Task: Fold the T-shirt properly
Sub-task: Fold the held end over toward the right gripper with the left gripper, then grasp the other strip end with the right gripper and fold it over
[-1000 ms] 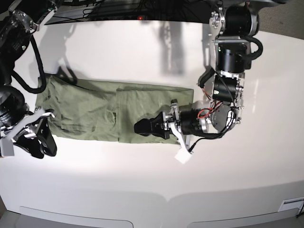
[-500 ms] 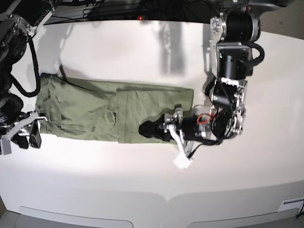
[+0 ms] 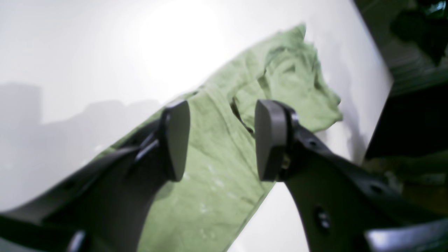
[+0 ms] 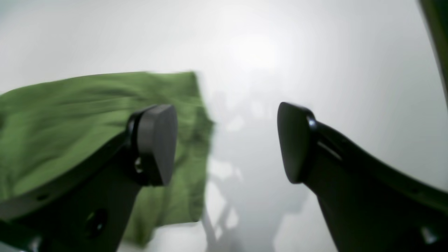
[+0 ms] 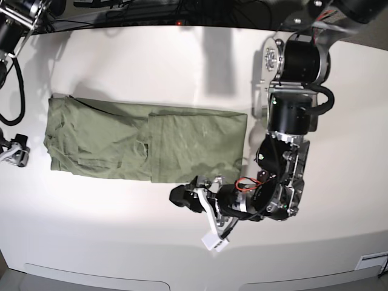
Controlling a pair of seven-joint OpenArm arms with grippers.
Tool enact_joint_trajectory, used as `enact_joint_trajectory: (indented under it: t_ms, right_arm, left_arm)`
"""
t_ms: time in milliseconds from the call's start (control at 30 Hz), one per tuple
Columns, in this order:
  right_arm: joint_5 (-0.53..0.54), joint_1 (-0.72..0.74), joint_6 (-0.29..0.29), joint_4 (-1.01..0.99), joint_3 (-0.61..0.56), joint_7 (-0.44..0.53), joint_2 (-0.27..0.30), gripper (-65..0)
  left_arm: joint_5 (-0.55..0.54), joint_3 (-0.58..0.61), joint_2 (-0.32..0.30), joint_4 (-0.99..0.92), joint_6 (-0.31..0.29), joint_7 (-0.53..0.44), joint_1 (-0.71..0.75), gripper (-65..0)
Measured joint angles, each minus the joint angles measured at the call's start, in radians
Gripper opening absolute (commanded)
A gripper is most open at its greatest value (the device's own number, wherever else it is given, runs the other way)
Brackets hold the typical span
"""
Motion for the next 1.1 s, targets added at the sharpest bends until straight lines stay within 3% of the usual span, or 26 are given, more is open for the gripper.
enact_joint_trajectory:
  t_ms: [300, 533, 700, 833, 1000, 1100]
  right_arm:
    - [0.040, 0.072, 0.000, -0.360, 0.017, 0.006, 0.027, -20.7]
    - [0.182, 0.070, 0.093, -0.504, 0.017, -0.074, 0.022, -20.7]
    - [0.214, 0.070, 0.103, -0.508, 0.018, -0.074, -0.031, -20.8]
    - [0.245, 0.072, 0.134, -0.507, 0.019, -0.066, -0.083, -20.8]
    - [0.252, 0.073, 0.136, -0.505, 0.018, -0.067, -0.111, -20.9]
    - [0.254, 0.074, 0.137, -0.505, 0.019, -0.074, -0.110, -28.1]
  left_arm:
    - [0.011, 0.122, 0.000, 0.000, -0.002, -0.011, 0.000, -35.4]
    - [0.011, 0.129, 0.000, 0.000, -0.003, -0.030, 0.000, -35.4]
    - [0.024, 0.129, 0.001, 0.000, -0.003, -0.023, 0.015, -35.4]
    - [0.154, 0.129, -0.009, 0.001, -0.001, -0.071, 0.093, -35.4]
    - [0.158, 0.129, -0.028, 0.000, -0.001, -0.108, 0.165, -35.4]
    - [0.154, 0.129, -0.048, 0.000, -0.002, -0.117, 0.193, -35.4]
